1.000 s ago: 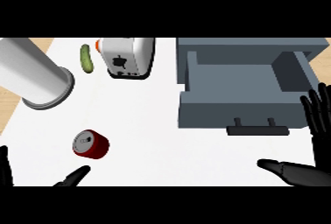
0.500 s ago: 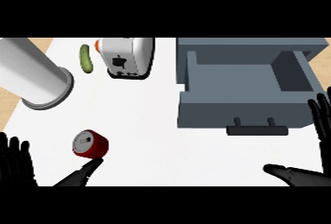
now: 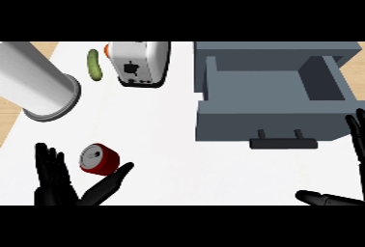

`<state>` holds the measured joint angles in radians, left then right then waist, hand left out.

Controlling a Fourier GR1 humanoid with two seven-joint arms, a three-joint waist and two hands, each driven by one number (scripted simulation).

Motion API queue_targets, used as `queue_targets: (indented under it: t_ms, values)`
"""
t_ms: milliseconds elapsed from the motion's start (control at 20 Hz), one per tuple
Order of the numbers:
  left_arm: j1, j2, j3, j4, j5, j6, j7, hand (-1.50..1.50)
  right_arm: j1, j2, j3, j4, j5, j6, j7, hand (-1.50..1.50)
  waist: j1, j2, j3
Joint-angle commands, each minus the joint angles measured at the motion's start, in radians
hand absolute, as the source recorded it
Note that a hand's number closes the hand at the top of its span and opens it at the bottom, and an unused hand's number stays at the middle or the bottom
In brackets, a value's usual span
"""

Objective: Pick up the can, place it into the drawer and close the drawer

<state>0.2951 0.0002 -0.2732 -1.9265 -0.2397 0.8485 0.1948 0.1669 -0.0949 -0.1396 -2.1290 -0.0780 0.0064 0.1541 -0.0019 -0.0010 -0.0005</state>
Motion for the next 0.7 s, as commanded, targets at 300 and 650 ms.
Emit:
queue_targets:
  t_ms: [300, 650]
  values:
    - [0.022, 0.000, -0.005, 0.216, 0.243, 0.088, -0.318, -1.50, -0.092, -0.010, -0.028, 0.016, 0.024, -0.018, 0.051, -1.50, 0.007, 0.000, 0.000]
    - [-0.077, 0.000, 0.159, 0.390, 0.391, -0.014, -0.433, -1.50, -0.020, -0.055, -0.123, -0.097, -0.111, 0.060, 0.124, -1.50, 0.000, 0.000, 0.000]
